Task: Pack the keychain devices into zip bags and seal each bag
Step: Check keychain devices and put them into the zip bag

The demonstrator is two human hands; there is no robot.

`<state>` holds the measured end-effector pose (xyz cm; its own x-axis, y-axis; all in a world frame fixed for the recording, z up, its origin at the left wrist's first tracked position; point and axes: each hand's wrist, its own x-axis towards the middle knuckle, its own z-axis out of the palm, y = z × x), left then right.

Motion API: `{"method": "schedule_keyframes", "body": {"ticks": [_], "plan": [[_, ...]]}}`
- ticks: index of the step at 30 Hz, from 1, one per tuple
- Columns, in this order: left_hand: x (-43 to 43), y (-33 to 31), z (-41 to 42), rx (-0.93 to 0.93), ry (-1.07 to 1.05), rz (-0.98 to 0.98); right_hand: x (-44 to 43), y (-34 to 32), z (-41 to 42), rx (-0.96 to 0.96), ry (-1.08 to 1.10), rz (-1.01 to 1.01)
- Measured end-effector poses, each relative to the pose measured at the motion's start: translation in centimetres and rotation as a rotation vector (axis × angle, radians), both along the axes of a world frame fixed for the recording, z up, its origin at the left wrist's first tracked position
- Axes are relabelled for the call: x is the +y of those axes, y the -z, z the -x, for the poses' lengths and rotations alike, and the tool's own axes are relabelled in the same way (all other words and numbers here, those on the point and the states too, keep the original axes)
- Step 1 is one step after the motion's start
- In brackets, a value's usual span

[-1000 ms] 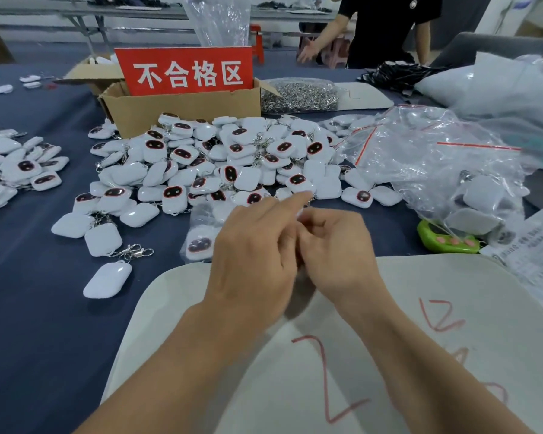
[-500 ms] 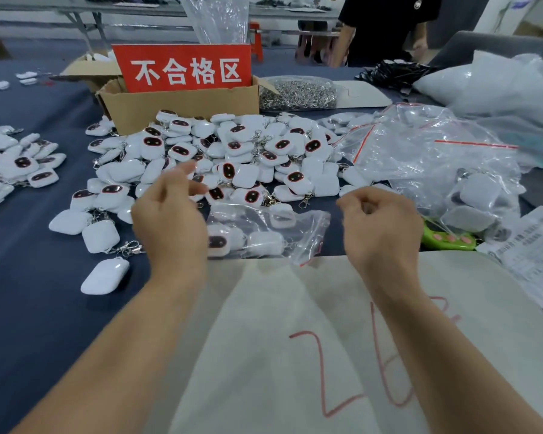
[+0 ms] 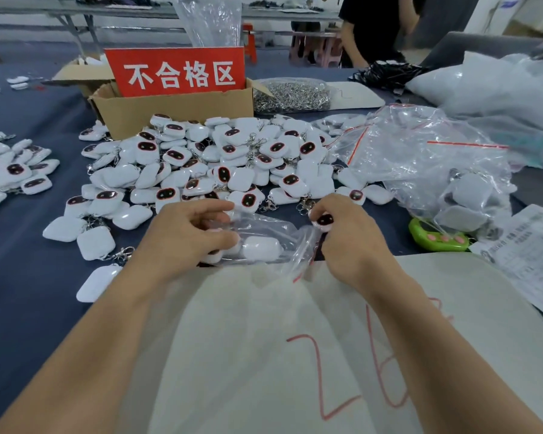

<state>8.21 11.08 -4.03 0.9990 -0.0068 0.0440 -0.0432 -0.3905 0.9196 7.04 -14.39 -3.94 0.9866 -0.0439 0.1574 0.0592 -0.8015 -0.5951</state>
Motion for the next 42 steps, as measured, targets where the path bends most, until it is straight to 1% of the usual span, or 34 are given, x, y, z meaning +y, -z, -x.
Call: {"method": "schedule_keyframes", "body": {"ticks": [2, 3, 6, 7, 10, 14, 16, 17, 20, 21, 22, 23, 24, 25, 27, 28, 29, 31, 33, 35, 39, 42], "plan": [[1.2, -0.2, -0.1, 0.059, 0.075, 0.172, -0.3, 0.0, 0.0, 0.075, 0.018, -0.001], [1.6, -0.3, -0.1, 0.075, 0.106, 0.211, -0.4, 0.0, -0.1, 0.090, 0.017, 0.002], [1.7, -0.4, 0.1, 0.075, 0.141, 0.233, -0.5, -0.3, -0.1, 0.093, 0.017, 0.102], [1.5, -0.4, 0.2, 0.067, 0.133, 0.220, -0.7, -0.5, 0.0, 0.078, 0.053, 0.095], [0.7, -0.2, 0.2, 0.046, 0.077, 0.098, -1.2, -0.9, 0.4, -0.016, 0.167, -0.066], [-0.5, -0.1, 0.5, -0.024, -0.144, -0.124, -0.5, -1.0, 0.9, -0.042, 0.198, -0.201], [-0.3, 0.1, 0.3, -0.035, -0.178, -0.208, 0.0, -1.0, 0.9, -0.054, 0.209, -0.260], [0.0, 0.2, 0.0, -0.029, -0.170, -0.227, 0.3, -1.0, 0.9, -0.058, 0.214, -0.276], [0.7, 0.0, 0.0, -0.005, -0.187, -0.139, 0.6, -1.2, 0.9, -0.056, 0.203, -0.358], [0.7, -0.2, 0.2, -0.056, -0.231, -0.197, 0.6, -1.4, 0.9, -0.051, 0.193, -0.405], [0.4, -0.4, 0.5, -0.152, -0.272, -0.327, 0.6, -1.5, 0.9, -0.041, 0.185, -0.459], [0.0, -0.6, 0.8, -0.284, -0.286, -0.468, 0.6, -1.6, 0.9, -0.033, 0.183, -0.518], [-0.8, -0.8, 1.3, -0.431, -0.274, -0.561, 0.5, -1.7, 1.0, -0.026, 0.186, -0.587], [-1.9, -1.1, 1.7, -0.549, -0.246, -0.588, 0.6, -1.8, 1.0, -0.013, 0.191, -0.675], [-4.6, -1.3, 2.6, -0.684, -0.156, -0.525, 0.7, -2.0, 1.1, 0.059, 0.157, -0.862], [-6.1, -1.4, 3.2, -0.685, -0.095, -0.462, 0.9, -2.1, 1.2, 0.118, 0.122, -0.951], [-7.3, -1.4, 3.7, -0.632, -0.033, -0.392, 1.1, -2.1, 1.3, 0.177, 0.084, -1.028], [-8.8, -1.1, 4.0, -0.440, 0.034, -0.312, 1.3, -2.1, 1.3, 0.229, 0.042, -1.102], [-9.0, -0.7, 3.6, -0.280, 0.009, -0.317, 1.4, -2.1, 1.2, 0.209, 0.048, -1.119], [-8.9, -0.6, 3.4, -0.212, -0.032, -0.247, 1.3, -2.1, 1.2, 0.181, 0.048, -1.130], [-9.3, -1.4, 3.7, -0.271, -0.031, -0.016, 1.8, -1.9, 1.5, 0.174, 0.007, -1.126], [-9.3, -1.3, 3.6, -0.288, -0.048, 0.068, 2.1, -1.7, 1.7, 0.125, -0.005, -1.029]]}}
